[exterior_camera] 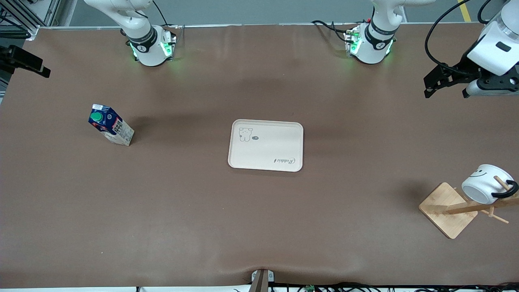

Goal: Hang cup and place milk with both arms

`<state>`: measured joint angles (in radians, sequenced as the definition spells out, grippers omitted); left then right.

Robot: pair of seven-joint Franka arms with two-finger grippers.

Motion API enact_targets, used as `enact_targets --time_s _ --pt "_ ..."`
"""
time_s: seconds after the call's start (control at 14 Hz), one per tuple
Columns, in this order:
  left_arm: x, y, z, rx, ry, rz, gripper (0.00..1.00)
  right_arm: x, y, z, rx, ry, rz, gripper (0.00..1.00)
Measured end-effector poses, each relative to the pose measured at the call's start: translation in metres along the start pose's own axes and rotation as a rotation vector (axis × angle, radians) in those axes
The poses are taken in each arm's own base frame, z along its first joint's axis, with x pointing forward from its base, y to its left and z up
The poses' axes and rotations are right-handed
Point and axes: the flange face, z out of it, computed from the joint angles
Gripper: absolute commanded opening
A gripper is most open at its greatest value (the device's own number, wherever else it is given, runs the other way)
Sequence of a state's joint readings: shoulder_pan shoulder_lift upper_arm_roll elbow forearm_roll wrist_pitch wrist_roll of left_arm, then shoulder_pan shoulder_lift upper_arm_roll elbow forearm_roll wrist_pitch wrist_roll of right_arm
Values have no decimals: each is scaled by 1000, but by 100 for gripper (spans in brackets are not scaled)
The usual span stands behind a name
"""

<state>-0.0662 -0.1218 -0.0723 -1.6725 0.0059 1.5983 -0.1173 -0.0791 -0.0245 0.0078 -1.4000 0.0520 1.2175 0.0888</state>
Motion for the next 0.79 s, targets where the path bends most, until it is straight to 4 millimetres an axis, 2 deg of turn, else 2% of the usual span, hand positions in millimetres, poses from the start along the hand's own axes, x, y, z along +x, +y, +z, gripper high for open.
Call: enact_targets --time_s 0.29,0.5,0.79 --pt "-1 -4 -4 -4 9 -8 100 3 0 1 -1 18 -1 100" --pt "0 -5 -14 -8 34 -11 100 5 2 0 -11 30 -9 100" --pt "1 -6 -16 -8 38 -12 100 11 5 5 -69 50 -6 100"
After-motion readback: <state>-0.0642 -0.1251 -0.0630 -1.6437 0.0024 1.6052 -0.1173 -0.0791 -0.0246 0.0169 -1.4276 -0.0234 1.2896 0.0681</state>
